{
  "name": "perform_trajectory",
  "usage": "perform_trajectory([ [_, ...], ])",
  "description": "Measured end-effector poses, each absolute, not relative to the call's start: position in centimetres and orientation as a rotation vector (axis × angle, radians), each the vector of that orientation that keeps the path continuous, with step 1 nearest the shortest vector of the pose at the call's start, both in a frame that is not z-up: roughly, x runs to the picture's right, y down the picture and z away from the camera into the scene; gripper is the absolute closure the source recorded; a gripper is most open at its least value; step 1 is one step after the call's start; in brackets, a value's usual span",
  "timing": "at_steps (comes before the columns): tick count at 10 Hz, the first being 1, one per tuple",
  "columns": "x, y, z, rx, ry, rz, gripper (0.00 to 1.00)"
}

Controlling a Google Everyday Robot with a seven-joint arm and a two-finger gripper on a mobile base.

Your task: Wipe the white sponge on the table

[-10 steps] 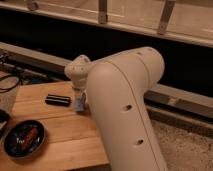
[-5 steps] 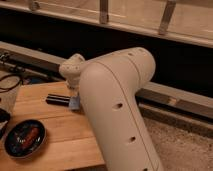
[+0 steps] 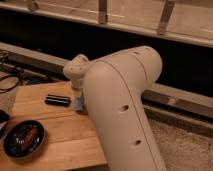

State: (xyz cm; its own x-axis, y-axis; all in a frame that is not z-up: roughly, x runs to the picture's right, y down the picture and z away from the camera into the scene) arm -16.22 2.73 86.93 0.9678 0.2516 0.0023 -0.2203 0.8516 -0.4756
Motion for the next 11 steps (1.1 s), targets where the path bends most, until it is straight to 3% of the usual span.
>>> perform_trajectory([
  [1, -17.1, 3.6, 86.1, -0.495, -0.062, 0.246, 0.39],
  [2, -17.3, 4.2, 85.5, -0.492, -0.052, 0.247, 0.46],
  [7, -15.3, 6.7, 83.8, -0.486, 0.01, 0.256, 0.94],
  [8, -15.5, 7.9, 83.0, -0.488, 0.014, 0.254, 0.99],
  [11, -15.7, 8.0, 82.8, -0.499, 0.013, 0.271, 0.94],
])
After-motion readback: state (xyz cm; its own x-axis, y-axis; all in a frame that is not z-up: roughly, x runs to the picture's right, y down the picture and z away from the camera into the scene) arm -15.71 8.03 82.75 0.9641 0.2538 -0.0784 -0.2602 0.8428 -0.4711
